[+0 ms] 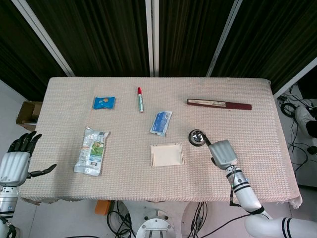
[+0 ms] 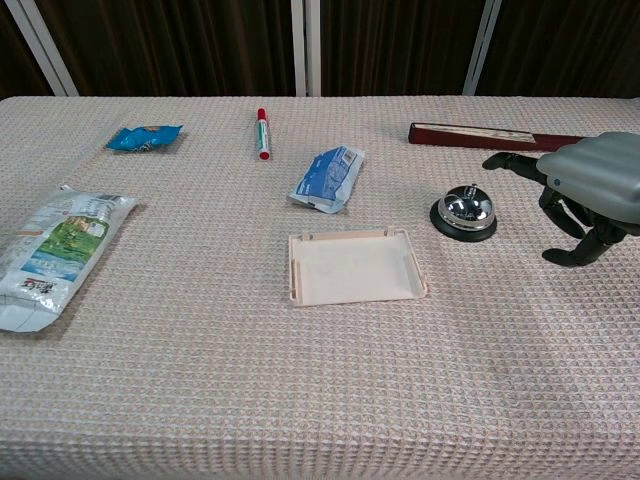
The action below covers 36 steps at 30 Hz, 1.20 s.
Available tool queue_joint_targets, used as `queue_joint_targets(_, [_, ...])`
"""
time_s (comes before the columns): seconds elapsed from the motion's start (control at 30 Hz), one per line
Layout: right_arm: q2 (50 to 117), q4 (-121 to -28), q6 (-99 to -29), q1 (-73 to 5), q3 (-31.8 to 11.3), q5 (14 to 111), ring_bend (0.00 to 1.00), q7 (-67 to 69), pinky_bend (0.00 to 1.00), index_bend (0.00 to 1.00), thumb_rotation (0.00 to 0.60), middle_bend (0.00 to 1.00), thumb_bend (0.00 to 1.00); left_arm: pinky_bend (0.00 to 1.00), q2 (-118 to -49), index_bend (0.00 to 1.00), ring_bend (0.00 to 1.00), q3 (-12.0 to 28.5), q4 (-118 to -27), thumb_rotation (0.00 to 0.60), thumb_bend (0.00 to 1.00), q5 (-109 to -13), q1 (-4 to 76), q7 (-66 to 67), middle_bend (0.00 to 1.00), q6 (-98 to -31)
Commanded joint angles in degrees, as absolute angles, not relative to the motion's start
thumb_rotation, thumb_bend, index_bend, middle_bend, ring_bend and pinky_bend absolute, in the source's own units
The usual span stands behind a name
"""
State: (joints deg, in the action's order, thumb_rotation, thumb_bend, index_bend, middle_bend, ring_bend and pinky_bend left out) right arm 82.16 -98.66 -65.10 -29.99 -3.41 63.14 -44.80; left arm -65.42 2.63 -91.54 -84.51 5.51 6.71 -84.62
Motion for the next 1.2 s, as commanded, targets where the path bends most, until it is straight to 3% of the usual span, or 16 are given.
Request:
queue_joint_targets(0.03, [82.2, -98.6, -65.3, -30.0, -3.4, 62.9, 0.65, -44.9, 0.74, 0.00, 0.600, 0.72, 0.18, 0.17, -65.4, 0.11, 0.07, 2.6, -91.5, 0.268, 0.02, -84.5, 5.5, 6.7, 0.08, -84.6])
queue_joint_targets(1.2, [84.6, -95.7, -63.2, -33.2, -3.3, 57.8, 0.65, -46.2, 0.74, 0.00, 0.600, 0.72, 0.18, 0.17, -65.1, 0.11, 0.07, 2.8, -91.0, 0.266, 0.02, -84.0, 6.2, 6.0, 0.08, -83.5])
